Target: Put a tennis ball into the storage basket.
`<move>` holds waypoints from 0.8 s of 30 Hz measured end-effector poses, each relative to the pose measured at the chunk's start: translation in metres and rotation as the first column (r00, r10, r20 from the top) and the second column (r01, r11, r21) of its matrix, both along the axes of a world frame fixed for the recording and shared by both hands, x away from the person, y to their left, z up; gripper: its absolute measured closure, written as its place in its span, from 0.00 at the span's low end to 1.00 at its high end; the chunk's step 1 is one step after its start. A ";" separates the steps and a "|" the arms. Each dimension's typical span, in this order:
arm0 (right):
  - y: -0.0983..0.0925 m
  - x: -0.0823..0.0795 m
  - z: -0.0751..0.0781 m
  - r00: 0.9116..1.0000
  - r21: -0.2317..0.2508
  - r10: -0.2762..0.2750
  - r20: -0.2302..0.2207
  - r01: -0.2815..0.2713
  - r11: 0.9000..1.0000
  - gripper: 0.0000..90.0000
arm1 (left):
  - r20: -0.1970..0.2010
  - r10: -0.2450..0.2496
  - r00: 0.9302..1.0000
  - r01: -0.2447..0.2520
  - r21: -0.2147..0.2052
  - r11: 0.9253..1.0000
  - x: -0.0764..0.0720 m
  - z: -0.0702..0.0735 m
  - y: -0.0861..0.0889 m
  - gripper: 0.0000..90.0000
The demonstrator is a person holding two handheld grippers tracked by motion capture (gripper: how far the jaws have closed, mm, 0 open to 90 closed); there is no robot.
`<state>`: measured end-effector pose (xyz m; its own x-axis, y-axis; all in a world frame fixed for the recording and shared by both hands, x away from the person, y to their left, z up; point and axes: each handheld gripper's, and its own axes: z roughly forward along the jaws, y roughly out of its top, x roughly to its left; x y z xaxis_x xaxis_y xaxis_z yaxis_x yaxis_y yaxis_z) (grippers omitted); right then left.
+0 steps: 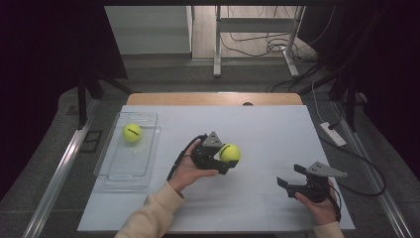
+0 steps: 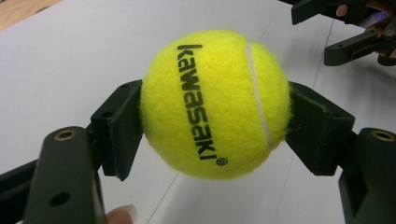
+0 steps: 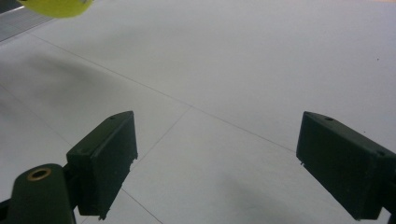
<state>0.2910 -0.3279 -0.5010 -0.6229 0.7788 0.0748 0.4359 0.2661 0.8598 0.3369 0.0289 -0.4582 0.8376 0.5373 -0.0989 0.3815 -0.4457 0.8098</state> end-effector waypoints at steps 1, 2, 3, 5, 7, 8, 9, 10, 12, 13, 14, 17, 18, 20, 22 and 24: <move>0.000 0.000 0.000 1.000 -0.001 0.000 0.000 0.000 1.000 0.14 | 0.005 0.003 1.000 -0.003 0.005 1.000 -0.001 0.000 0.001 0.30; 0.000 0.000 0.000 1.000 -0.002 0.000 -0.001 0.000 1.000 0.14 | 0.007 0.006 1.000 -0.006 0.004 1.000 -0.002 0.001 0.002 0.30; 0.000 0.000 0.000 1.000 0.001 0.000 -0.001 0.000 1.000 0.14 | 0.007 0.007 1.000 -0.007 0.001 1.000 -0.002 0.001 0.003 0.30; 0.001 0.000 0.000 1.000 -0.001 0.000 -0.001 0.000 1.000 0.14 | 0.012 0.008 1.000 -0.008 -0.002 1.000 -0.003 0.002 0.005 0.30; 0.001 0.000 0.000 1.000 0.001 -0.002 0.001 0.002 1.000 0.14 | 0.016 0.010 1.000 -0.010 -0.005 1.000 -0.004 0.003 0.007 0.30; 0.001 0.000 0.000 1.000 0.001 -0.002 0.002 0.002 1.000 0.14 | 0.018 0.011 1.000 -0.010 -0.006 1.000 -0.004 0.003 0.008 0.30; 0.001 0.000 0.001 1.000 0.001 -0.002 0.002 0.002 1.000 0.14 | 0.016 0.015 1.000 -0.014 -0.009 1.000 -0.005 0.003 0.010 0.30; 0.001 0.000 0.000 1.000 0.000 -0.001 0.002 0.001 1.000 0.14 | 0.016 0.015 1.000 -0.014 -0.009 1.000 -0.005 0.003 0.010 0.30; 0.001 0.000 0.000 1.000 0.000 -0.001 0.001 0.001 1.000 0.14 | 0.021 0.026 0.999 -0.026 -0.007 1.000 -0.008 0.003 0.011 0.30; 0.001 0.000 0.000 1.000 0.001 0.000 0.001 0.000 1.000 0.14 | 0.027 0.024 0.999 -0.024 0.001 1.000 -0.009 0.004 0.011 0.30; 0.002 0.000 0.001 1.000 -0.002 0.001 0.001 -0.001 1.000 0.14 | 0.031 0.025 0.999 -0.026 0.001 1.000 -0.010 0.004 0.012 0.30; 0.003 -0.001 0.001 1.000 -0.002 0.005 0.003 -0.005 1.000 0.14 | 0.037 0.026 0.999 -0.026 -0.006 1.000 -0.011 0.007 0.014 0.30; 0.003 -0.001 0.001 1.000 0.000 0.006 0.003 -0.006 1.000 0.14 | 0.040 0.029 0.999 -0.028 -0.004 1.000 -0.011 0.008 0.016 0.30; 0.004 -0.001 0.000 1.000 -0.002 0.008 0.001 -0.008 1.000 0.14 | 0.042 0.032 0.999 -0.031 -0.008 0.999 -0.011 0.008 0.019 0.30; 0.005 -0.001 0.000 1.000 -0.002 0.010 -0.001 -0.010 1.000 0.14 | 0.042 0.042 0.998 -0.042 -0.012 0.999 -0.011 0.009 0.023 0.30; 0.005 -0.001 0.000 1.000 -0.001 0.012 -0.001 -0.012 1.000 0.14 | 0.044 0.046 0.998 -0.045 -0.008 0.999 -0.012 0.008 0.027 0.30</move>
